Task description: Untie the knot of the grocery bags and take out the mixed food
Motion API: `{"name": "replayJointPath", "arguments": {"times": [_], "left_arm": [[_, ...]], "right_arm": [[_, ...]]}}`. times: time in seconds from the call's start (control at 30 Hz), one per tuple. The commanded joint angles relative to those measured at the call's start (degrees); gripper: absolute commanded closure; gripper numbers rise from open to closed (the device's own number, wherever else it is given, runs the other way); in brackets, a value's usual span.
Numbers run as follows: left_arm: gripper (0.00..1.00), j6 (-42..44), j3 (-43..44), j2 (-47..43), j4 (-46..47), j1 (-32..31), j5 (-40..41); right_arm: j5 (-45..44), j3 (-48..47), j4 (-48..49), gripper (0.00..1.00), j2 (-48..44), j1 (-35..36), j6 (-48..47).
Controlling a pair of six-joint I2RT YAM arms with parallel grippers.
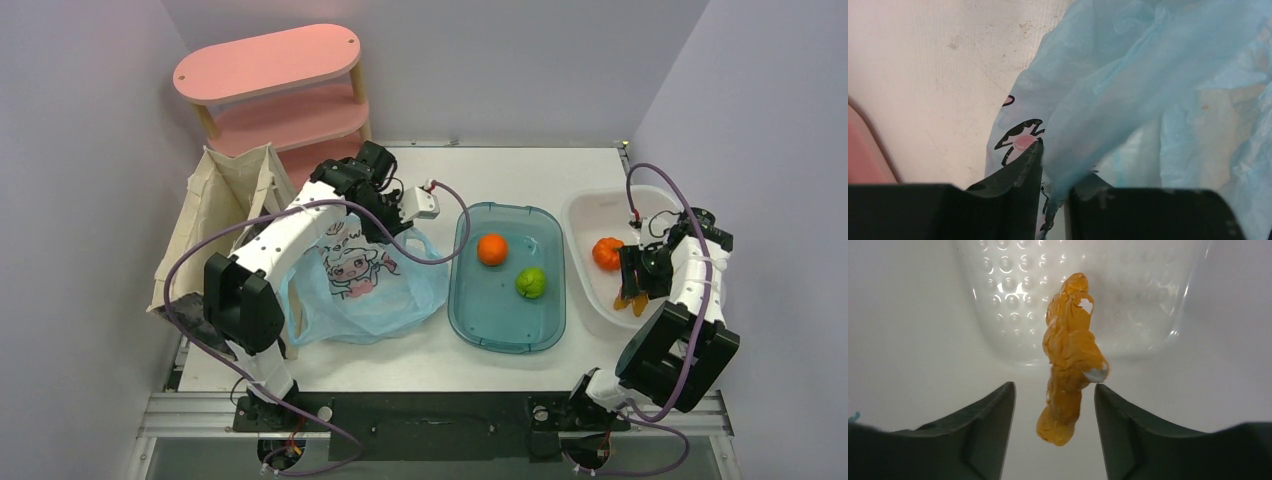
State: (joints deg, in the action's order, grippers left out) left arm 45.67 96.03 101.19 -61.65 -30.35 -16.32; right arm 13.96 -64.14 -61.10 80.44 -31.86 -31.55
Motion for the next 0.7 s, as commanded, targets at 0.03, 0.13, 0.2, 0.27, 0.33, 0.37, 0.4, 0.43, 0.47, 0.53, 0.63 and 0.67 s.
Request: {"name": "replayJointPath", "arguments": {"times": [0.03, 0.13, 0.2, 0.27, 0.33, 0.37, 0.4, 0.43, 0.47, 0.53, 0.63, 0.67], "left_arm": [[1.0, 0.06, 3.15, -0.64, 2.24, 1.85, 1.99], [1.0, -2.88, 5.63, 0.76, 6.12, 3.64, 3.15], [1.0, -6.14, 9.02, 2.92, 9.2, 4.62, 3.48], [1.0, -9.84, 13.32, 5.95, 11.73, 5.12, 3.23], [1.0, -13.42, 18.55, 9.54, 14.36, 5.2, 2.74], [1.0, -15.66, 22.18, 10.96, 15.02, 5.16, 2.58], [1.0, -16.91, 25.81, 13.66, 16.81, 5.05, 2.75], [1.0, -19.25, 27.47, 15.08, 17.92, 4.95, 3.03], [1.0, -20.29, 30.87, 17.97, 20.37, 4.88, 3.74], [1.0, -22.48, 36.11, 22.67, 24.26, 4.91, 5.3], [1.0, -24.54, 43.03, 30.21, 29.18, 5.21, 6.27], [1.0, -25.04, 45.74, 31.4, 32.09, 5.39, 6.25]], "right_arm": [[1.47, -4.24, -1.06, 0.27, -2.45, -0.28, 1.28], [6.86, -6.44, -1.03, 0.13, -3.25, -0.19, 3.2], [10.22, -7.44, -0.82, 0.12, -3.86, -0.19, 4.56], [13.07, -8.09, -0.24, 0.11, -4.25, -0.15, 6.31], [15.0, -8.46, 0.85, 0.1, -4.57, -0.14, 8.01], [16.02, -8.59, 1.01, 0.1, -4.66, -0.18, 8.79], [16.5, -8.61, 1.01, 0.1, -4.72, -0.15, 9.05], [17.37, -8.56, 1.04, 0.1, -4.79, -0.16, 9.47], [17.66, -8.47, 1.0, 0.09, -4.82, -0.19, 9.65], [18.55, -8.04, 0.97, 0.09, -5.63, -0.21, 10.05], [20.7, -7.12, 0.9, 0.08, -7.12, -0.17, 10.78], [21.89, -6.91, 0.72, 0.08, -8.02, -0.11, 10.91]]}}
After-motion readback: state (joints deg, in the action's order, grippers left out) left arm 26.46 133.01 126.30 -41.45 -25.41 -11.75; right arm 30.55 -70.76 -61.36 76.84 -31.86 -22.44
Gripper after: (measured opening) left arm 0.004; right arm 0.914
